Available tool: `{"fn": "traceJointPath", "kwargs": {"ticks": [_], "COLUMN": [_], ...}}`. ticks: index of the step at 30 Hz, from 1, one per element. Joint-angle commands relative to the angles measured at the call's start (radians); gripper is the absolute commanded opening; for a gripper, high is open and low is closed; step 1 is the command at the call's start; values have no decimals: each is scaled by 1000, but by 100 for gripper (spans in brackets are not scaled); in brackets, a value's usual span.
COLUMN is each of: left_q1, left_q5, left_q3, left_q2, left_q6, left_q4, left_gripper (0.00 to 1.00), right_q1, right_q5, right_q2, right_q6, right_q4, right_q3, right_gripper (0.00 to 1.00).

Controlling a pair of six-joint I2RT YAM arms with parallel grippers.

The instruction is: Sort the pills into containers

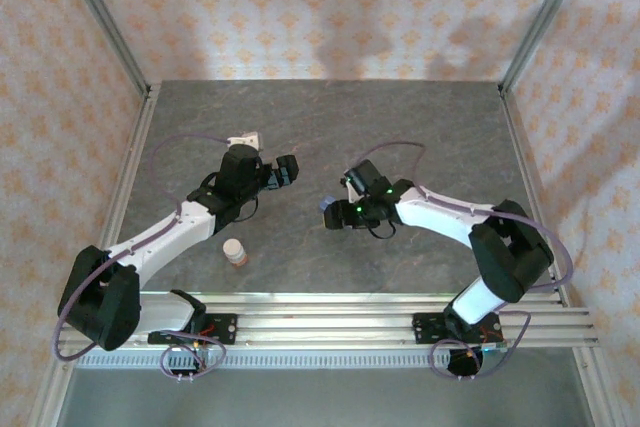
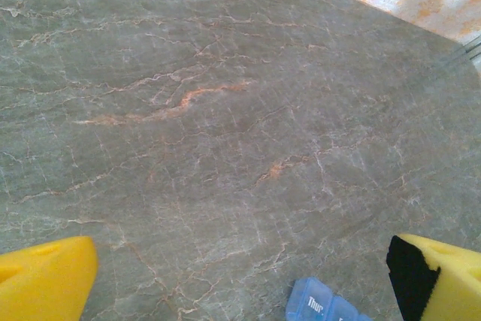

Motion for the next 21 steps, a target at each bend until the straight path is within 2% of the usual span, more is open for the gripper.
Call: {"fn": "traceJointPath", "kwargs": {"ticks": [1,7,15,21], "left_q1": [-8,-8,-8,-8], "left_q5": [-2,6,22,27], "left_q3": [18,21,32,21], "left_q2": [14,37,56,48], "left_q6": [-5,-5,-33,-39], "left_q4": [-2,-1,-17,-10], "left_gripper": [100,100,99,100], "right_q1": [-1,-1,-1,-1], "right_q5": [113,274,254,197], "right_q2": [-59,-42,92,127], "right_q6": [-11,-89,-93,-86], "right_q4": [-40,-65,-14,-2], "right_q3": [-5,27,77,81], "right_gripper": [71,76,76,75]}}
